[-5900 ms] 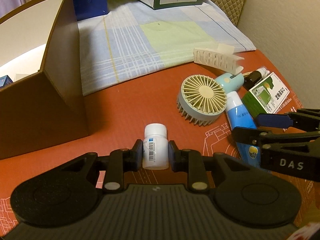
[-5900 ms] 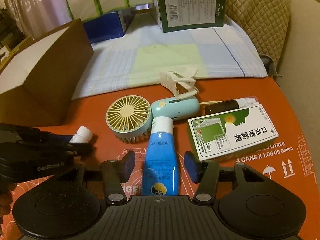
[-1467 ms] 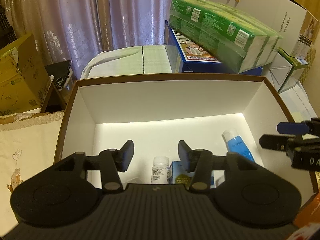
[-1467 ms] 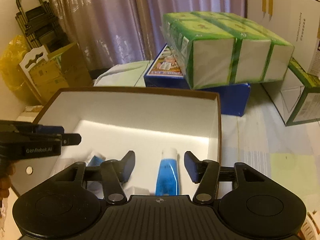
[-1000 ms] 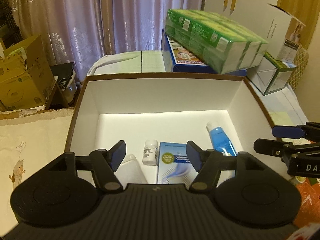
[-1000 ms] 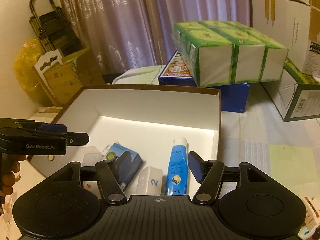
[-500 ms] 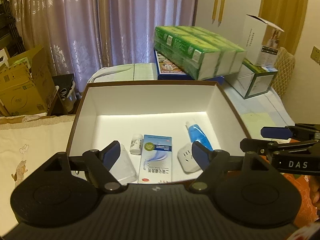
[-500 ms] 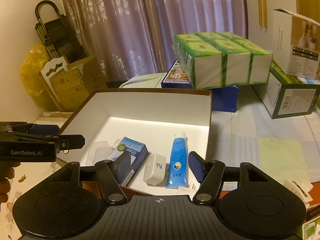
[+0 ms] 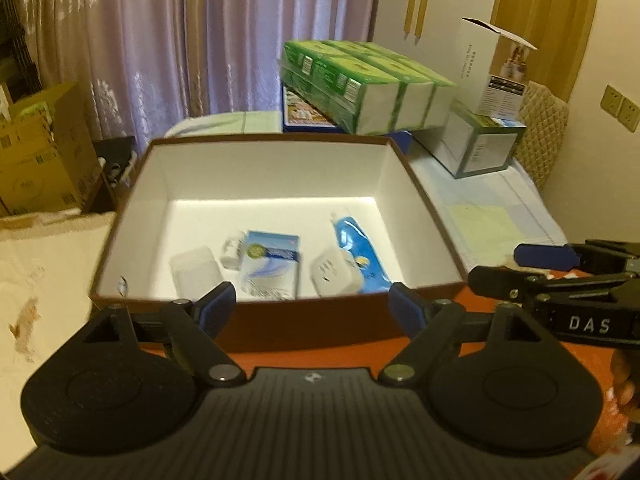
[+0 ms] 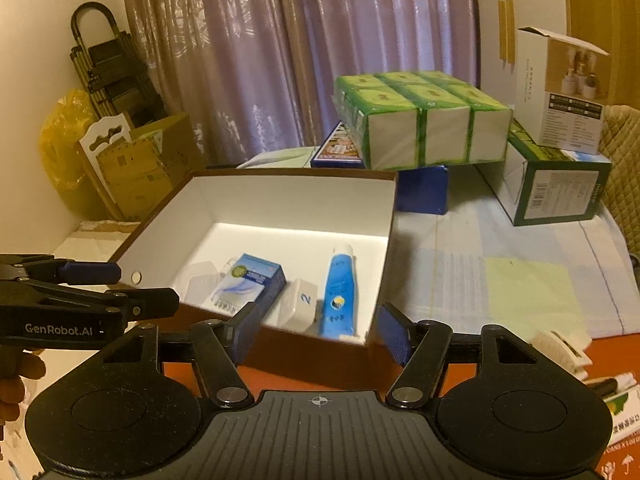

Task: Organize rigid objects
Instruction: 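Withdraw both open tools from the box back over the remaining items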

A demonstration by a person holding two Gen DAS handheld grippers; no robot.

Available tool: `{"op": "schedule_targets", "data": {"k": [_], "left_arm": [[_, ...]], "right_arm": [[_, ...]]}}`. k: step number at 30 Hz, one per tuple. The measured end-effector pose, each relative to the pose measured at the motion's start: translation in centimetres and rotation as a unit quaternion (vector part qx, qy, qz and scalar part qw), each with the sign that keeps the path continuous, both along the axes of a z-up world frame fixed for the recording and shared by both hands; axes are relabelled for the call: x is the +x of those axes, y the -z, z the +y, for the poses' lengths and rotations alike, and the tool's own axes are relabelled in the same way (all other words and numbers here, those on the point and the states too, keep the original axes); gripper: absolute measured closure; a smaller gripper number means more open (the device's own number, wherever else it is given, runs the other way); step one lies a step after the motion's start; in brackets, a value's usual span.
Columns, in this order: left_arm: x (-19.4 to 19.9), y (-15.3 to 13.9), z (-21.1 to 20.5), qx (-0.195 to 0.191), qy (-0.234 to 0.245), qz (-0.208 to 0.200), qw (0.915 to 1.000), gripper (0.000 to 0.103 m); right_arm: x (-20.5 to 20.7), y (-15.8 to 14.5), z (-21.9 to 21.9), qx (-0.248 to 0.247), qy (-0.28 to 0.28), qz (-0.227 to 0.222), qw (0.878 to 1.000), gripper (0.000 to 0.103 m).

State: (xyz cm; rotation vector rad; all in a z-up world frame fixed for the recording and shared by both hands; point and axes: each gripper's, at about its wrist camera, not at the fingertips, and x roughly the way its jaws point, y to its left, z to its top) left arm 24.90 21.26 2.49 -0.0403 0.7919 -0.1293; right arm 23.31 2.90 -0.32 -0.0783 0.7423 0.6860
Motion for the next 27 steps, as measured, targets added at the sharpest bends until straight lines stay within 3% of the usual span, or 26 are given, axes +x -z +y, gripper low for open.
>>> {"op": "schedule_targets", "data": {"k": [16, 27], "left_arm": [[-3.4, 1.7, -8.1, -0.014, 0.085, 0.02, 0.9961, 0.024], [-3.4, 3.8, -14.4, -0.022, 0.147, 0.05, 0.9876, 0.024]], "right_arm": [[-3.1, 1.9, -7.5, -0.004, 0.017, 0.048, 0.999, 0.041], [-2.6, 2.7, -15.1, 0.014, 0.094, 0.093, 0.991, 0.041]]}}
